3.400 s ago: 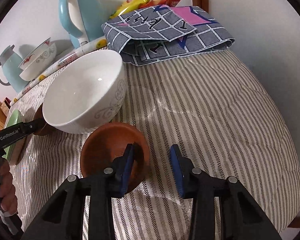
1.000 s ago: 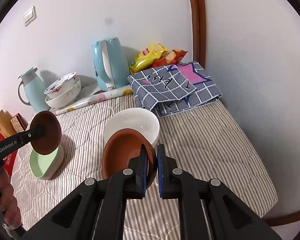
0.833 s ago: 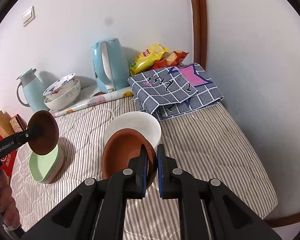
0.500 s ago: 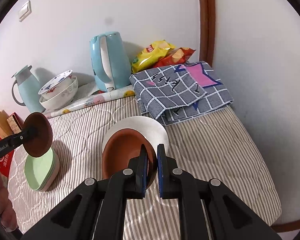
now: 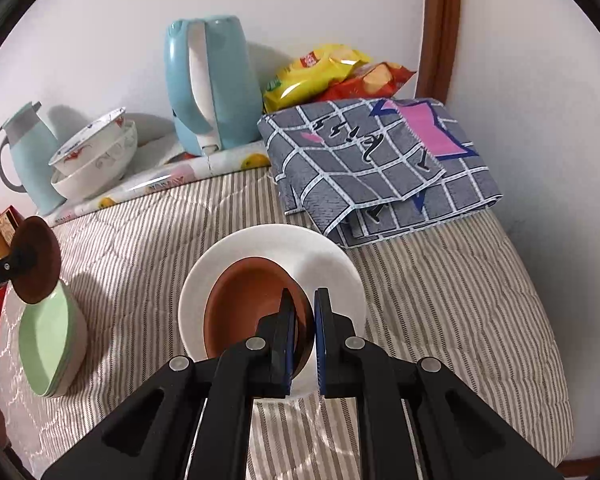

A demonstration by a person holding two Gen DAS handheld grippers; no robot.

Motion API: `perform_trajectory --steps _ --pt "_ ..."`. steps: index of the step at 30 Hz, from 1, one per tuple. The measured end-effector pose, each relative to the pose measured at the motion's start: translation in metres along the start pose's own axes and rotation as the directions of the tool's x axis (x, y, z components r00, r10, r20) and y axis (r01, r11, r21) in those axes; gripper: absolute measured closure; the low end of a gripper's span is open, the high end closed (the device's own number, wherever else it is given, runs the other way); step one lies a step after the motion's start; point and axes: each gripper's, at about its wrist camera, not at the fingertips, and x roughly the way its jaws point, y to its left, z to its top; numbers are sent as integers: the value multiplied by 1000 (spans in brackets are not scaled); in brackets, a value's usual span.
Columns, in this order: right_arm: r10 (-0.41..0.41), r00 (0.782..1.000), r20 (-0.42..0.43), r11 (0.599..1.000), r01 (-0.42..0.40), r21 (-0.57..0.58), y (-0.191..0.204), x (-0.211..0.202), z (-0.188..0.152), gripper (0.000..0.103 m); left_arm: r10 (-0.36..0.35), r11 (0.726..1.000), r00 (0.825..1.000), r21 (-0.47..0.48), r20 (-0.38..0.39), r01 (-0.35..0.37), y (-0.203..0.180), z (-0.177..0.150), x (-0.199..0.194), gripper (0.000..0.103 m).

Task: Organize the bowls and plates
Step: 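Carry the right gripper's clay bowl into the white bowl while the left holds its clay bowl, then open the right gripper to release the clay bowl and withdraw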

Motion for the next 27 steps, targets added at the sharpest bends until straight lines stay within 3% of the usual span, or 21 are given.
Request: perform_trajectory --steps 27 --pt "14 995 -101 1000 -13 4 0 45 7 94 -6 1000 999 24 -34 6 -7 1 29 95"
